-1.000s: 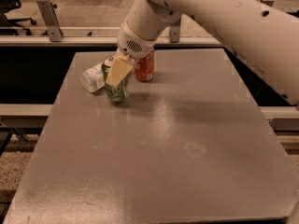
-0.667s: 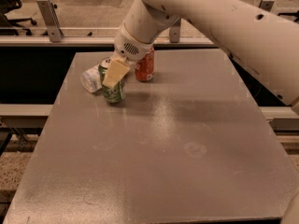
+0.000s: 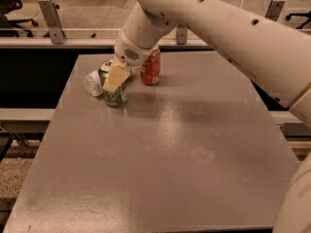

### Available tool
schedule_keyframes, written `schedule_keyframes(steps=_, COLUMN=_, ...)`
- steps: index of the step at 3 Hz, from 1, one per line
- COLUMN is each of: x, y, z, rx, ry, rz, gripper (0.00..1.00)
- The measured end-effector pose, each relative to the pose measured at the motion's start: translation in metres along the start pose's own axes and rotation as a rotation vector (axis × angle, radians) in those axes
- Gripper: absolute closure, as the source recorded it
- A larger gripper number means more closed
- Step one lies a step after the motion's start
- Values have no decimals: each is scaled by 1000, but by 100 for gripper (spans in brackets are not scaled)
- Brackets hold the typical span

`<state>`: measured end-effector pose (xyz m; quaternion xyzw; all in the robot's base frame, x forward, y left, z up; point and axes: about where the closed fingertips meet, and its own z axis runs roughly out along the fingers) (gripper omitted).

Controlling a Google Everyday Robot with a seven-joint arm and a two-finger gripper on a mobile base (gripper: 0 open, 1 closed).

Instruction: Move green can near blue plastic bottle

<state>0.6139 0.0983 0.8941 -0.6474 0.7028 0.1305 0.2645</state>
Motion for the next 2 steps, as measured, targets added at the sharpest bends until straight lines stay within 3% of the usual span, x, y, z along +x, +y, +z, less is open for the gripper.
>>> schedule_keyframes(steps=1, x=0, y=0, z=1, rx=-1, ry=1, rz=-2, gripper=0)
schedule_keyframes(steps=2, x=0, y=0, z=1, rx=-2, ry=1, rz=-2, gripper=0)
